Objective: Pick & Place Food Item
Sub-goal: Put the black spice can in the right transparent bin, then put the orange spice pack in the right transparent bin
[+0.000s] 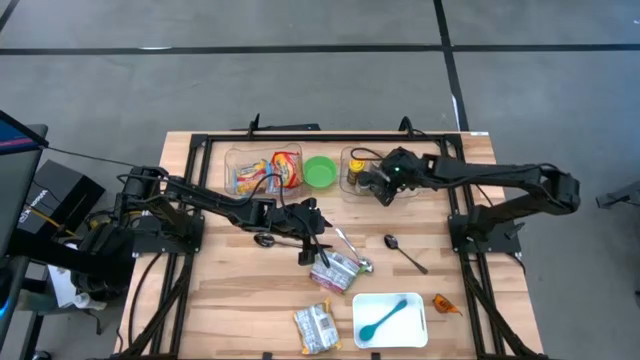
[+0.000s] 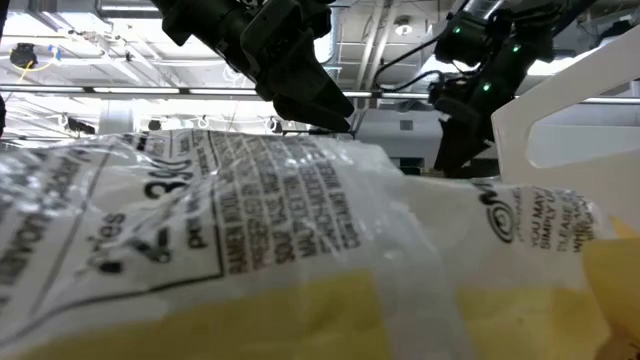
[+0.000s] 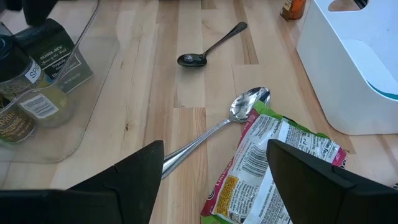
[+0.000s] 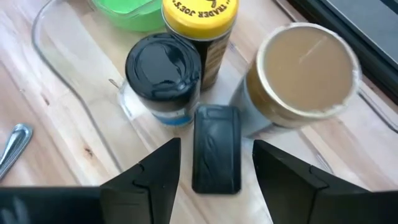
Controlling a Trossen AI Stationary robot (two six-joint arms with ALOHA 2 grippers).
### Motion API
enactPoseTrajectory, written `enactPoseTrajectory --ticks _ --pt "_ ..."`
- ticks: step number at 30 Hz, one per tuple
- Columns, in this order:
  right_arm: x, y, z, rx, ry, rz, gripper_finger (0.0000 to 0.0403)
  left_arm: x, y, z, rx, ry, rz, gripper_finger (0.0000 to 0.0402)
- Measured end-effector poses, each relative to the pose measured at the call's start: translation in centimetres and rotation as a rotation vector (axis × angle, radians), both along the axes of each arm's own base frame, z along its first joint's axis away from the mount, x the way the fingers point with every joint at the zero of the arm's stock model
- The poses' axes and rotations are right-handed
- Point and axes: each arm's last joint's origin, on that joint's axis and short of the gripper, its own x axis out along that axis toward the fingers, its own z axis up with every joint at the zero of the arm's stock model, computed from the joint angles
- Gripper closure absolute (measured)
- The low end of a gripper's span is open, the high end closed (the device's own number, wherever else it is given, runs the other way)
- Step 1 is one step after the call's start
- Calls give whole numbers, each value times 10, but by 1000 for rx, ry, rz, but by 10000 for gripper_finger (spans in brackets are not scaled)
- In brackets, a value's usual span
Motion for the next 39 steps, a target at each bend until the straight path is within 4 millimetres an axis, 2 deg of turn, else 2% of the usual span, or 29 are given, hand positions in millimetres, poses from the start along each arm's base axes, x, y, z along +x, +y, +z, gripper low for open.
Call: enactPoseTrajectory --ticks 10,25,31,39 --pt "-14 14 19 -10 -44 28 208 0 0 0 0 -1 0 124" --pt "-19 26 23 36 -44 93 209 0 0 1 1 -8 -2 124" --pt "-27 44 47 100 -64 134 209 1 0 2 1 -20 -1 124" --pt "-52 81 82 295 -91 243 209 1 0 2 3 -26 3 124"
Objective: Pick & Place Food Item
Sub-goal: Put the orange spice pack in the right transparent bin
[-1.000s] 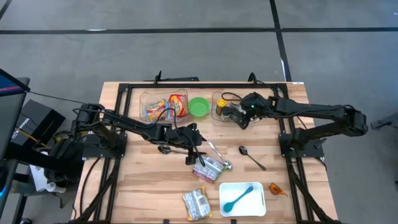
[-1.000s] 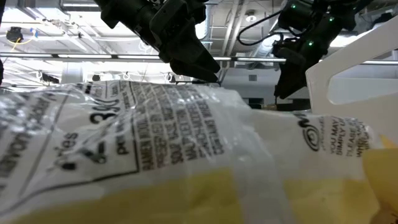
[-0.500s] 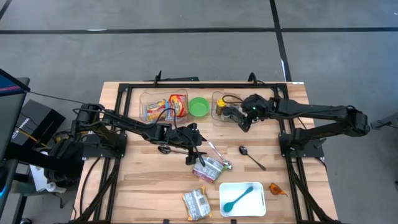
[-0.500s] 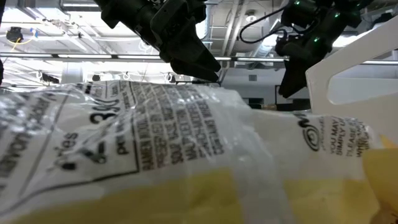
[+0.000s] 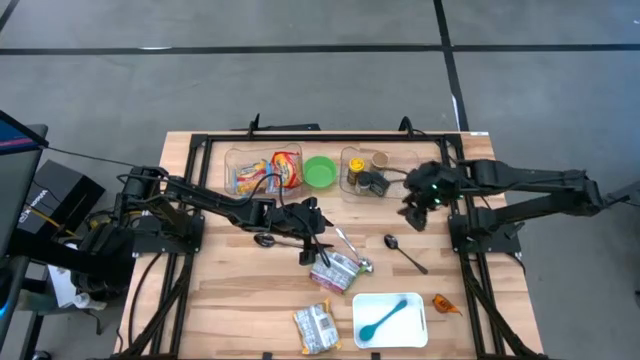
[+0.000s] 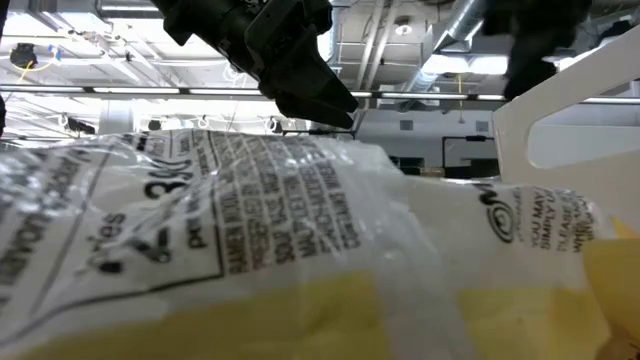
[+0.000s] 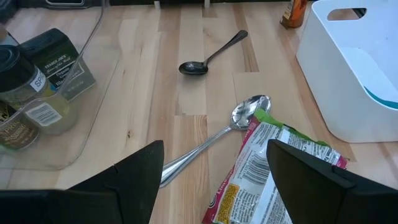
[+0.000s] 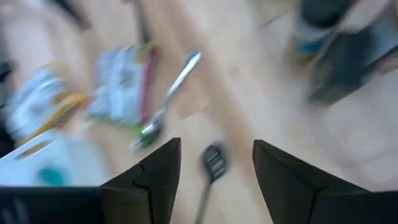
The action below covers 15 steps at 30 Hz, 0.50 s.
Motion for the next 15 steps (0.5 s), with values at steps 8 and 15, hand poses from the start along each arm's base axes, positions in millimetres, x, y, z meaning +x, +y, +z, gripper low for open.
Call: enactPoseTrajectory --ticks 8,15 --pt "-26 39 6 194 35 27 209 0 0 0 -1 -1 -1 124" --pt "-37 70 6 175 26 61 209 2 0 3 -5 -34 -1 124"
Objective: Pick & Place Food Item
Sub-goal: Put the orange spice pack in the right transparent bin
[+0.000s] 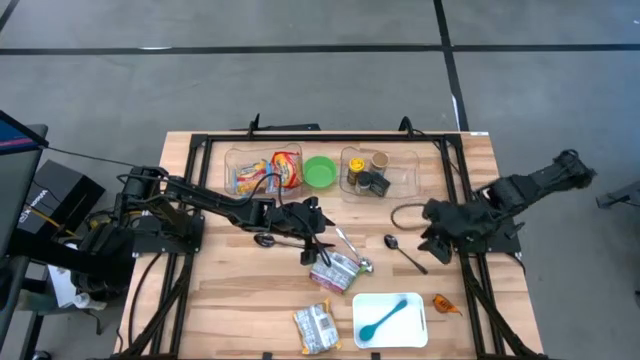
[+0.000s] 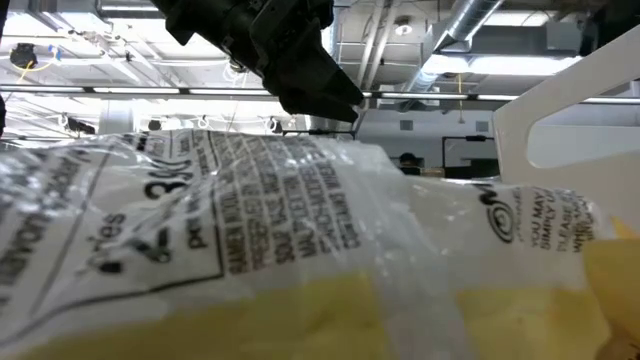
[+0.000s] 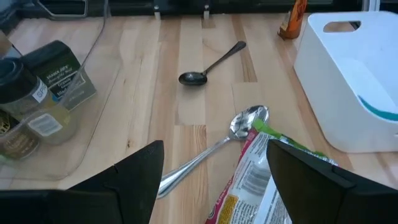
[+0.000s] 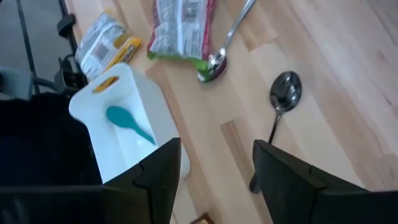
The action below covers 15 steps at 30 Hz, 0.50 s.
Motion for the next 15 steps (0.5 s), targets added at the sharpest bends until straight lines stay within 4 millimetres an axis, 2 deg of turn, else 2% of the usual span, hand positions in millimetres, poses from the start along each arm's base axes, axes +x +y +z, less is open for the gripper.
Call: enactPoseTrajectory --ticks 4,15 --pt "-6 14 -2 -35 -4 9 209 1 0 2 -5 -30 -2 124" --pt "-18 51 -19 -39 145 -23 209 5 -1 11 -17 -122 -4 124"
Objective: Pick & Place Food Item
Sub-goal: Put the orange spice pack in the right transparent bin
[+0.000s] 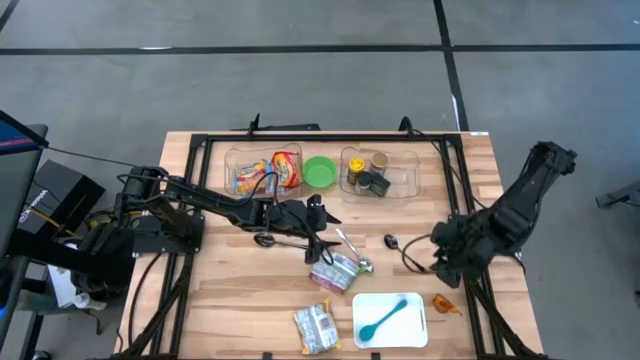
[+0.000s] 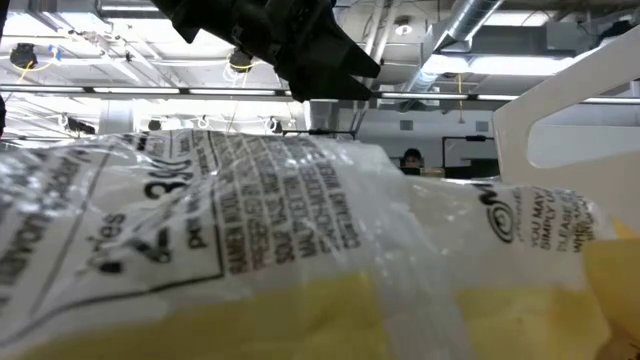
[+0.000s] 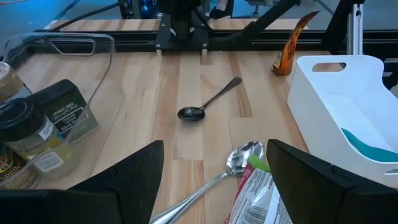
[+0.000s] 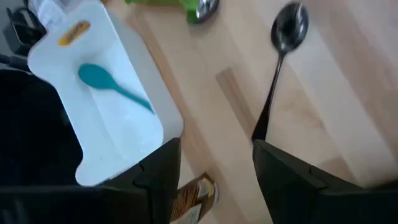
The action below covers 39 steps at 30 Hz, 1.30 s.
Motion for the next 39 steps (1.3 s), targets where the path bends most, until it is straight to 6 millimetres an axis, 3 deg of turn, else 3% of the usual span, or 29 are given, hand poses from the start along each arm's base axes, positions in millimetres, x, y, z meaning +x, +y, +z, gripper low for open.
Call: enactPoseTrajectory --ticks 13,20,39 --pt "-11 57 -8 22 118 -66 209 0 0 0 -2 0 2 124" --pt "-17 83 -22 -5 171 -121 209 0 0 0 -1 0 5 124" --pt "-19 108 -52 -100 237 -143 209 0 0 0 0 -1 3 124"
